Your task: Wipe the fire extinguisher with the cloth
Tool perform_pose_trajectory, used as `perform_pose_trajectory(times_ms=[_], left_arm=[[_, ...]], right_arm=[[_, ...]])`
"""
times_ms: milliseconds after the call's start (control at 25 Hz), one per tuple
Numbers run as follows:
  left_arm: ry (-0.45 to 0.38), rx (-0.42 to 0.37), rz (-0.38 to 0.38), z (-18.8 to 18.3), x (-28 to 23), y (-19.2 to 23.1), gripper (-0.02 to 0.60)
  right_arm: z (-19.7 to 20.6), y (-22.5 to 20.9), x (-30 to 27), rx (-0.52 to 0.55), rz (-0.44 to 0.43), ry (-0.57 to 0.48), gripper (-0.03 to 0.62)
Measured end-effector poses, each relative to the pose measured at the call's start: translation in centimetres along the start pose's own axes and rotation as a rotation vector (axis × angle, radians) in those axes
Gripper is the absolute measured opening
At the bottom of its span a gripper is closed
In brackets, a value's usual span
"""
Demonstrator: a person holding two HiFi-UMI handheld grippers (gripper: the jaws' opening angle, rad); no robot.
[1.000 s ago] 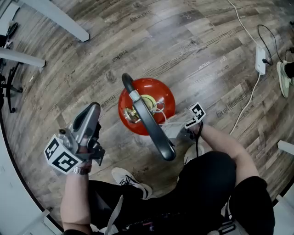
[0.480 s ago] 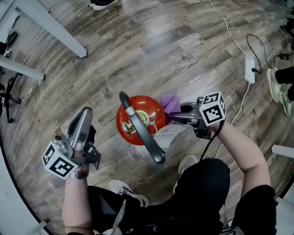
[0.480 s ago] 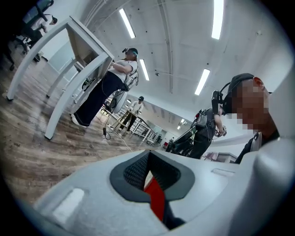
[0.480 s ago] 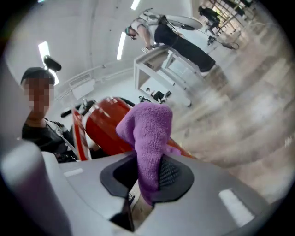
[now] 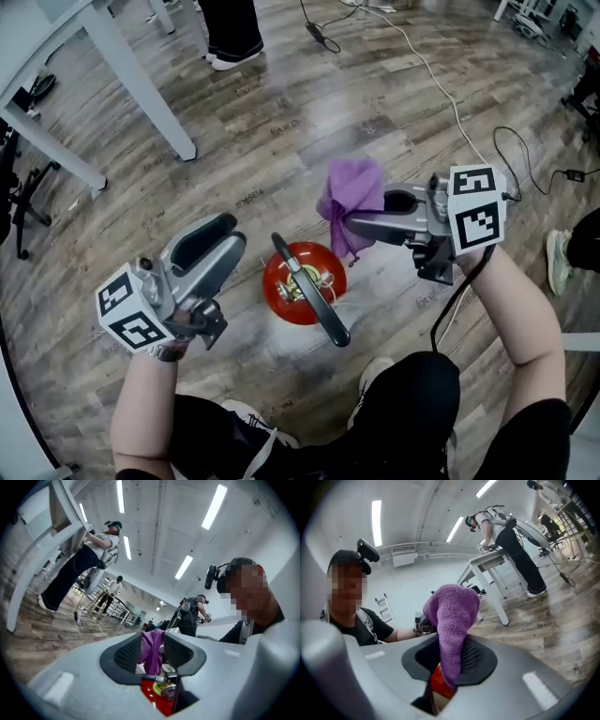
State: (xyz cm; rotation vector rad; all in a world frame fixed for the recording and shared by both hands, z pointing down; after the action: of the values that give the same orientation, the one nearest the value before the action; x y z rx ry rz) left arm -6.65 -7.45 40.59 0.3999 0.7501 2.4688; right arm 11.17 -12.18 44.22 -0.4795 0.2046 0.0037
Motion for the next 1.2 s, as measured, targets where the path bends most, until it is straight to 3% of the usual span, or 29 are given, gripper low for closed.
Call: perform_pose_trajectory(times_ms=[160, 240, 360, 560, 680, 760, 840, 880, 1040, 1200], left_arm=[[0.143, -0.139, 0.074, -1.3, -4.0, -2.0, 0.259], [0.195, -0.163, 0.103, -1.6, -5.7, -2.6, 0.334], [0.224, -0.119, 0.142, -1.9, -7.4, -2.9, 0.450], [0.216, -0.044, 0.235, -2.0, -8.3, -4.5, 0.449], [0.205, -0.054, 0.249, -2.2, -8.0, -5.1, 0.427], [0.201, -0.070, 0.256, -2.4, -7.6, -5.6, 0.323], [0.170, -0.064, 0.246, -2.8, -7.1, -5.6, 0.142], [0.152, -0.057, 0.241, -3.1, -6.9, -5.5, 0.107], [0.103, -0.032, 0.231, -3.5, -6.3, -5.1, 0.084], [0.055, 0.032, 0.240, -4.6, -4.0, -4.4, 0.080]], right_arm=[[-3.1, 2.3, -1.6, 0.059, 0.022, 0.024, 0.074], [-4.1, 3.5, -2.7, 0.094, 0.020, 0.033, 0.074], [-5.0, 5.1, -3.9, 0.138, 0.006, 0.060, 0.074], [-5.9, 6.8, -5.0, 0.202, -0.021, 0.112, 0.074], [-6.3, 7.4, -5.8, 0.228, -0.025, 0.130, 0.074], [-6.4, 7.5, -5.9, 0.241, -0.015, 0.141, 0.075], [-6.6, 7.5, -6.0, 0.249, -0.006, 0.144, 0.077], [-6.7, 7.6, -6.1, 0.248, -0.004, 0.141, 0.078], [-6.8, 7.6, -6.3, 0.239, 0.009, 0.124, 0.085], [-7.0, 6.9, -5.6, 0.252, 0.053, 0.114, 0.141]])
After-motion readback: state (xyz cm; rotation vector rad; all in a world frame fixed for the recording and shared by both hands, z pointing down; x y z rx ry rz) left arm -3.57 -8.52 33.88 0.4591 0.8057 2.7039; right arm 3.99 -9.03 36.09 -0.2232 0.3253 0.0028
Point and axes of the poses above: the fingertips, and each gripper's own axes: x backward along the fingers, y to its left, z out of its underside, the point moved 3 cm from there along x, backward along the fingers, and after that the axes turned 7 degrees about x, right-handed, at the moved point
